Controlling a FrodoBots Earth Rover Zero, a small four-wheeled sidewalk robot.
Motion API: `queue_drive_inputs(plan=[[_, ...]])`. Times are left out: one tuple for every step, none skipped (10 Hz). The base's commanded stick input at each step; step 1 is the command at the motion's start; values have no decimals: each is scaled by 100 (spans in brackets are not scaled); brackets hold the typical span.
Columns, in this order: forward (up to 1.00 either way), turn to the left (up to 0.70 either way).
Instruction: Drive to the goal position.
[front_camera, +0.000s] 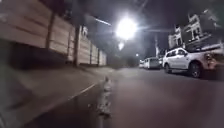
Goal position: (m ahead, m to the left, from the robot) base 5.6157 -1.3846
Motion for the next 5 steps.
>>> queue_drive_inputs(plan=[[70, -34], [70, -34], [70, -35], [70, -35], [70, -35]])
